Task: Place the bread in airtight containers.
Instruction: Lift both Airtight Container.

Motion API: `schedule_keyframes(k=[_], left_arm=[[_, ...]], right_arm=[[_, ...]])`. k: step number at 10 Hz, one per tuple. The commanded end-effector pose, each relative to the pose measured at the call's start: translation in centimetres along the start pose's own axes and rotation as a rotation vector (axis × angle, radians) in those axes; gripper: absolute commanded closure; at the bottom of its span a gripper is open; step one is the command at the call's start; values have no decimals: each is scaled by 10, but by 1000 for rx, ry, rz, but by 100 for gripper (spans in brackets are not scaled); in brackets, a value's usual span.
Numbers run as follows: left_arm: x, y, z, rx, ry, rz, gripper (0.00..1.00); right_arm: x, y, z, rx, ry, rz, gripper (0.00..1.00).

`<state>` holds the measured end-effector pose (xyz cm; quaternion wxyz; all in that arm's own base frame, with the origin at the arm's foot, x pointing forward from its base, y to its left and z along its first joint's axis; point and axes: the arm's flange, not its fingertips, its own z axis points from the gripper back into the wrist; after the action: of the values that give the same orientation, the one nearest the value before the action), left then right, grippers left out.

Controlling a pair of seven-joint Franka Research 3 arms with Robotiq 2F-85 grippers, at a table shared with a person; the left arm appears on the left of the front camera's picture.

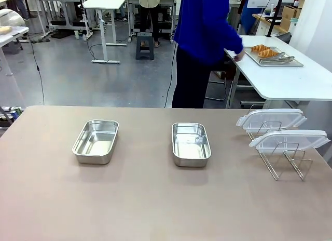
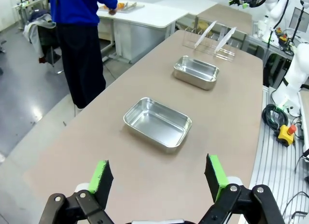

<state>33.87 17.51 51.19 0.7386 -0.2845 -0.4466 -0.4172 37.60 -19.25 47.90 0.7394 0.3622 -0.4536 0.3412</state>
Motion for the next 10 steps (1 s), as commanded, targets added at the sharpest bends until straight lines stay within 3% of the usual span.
schedule_keyframes(k=[1,10], left_arm=[[3,3,1,-5,-26,-24,0],[3,3,1,-5,-26,-24,0]], right_arm=[[1,-1,-2,3,-26,33,0],[1,-1,-2,3,-26,33,0]])
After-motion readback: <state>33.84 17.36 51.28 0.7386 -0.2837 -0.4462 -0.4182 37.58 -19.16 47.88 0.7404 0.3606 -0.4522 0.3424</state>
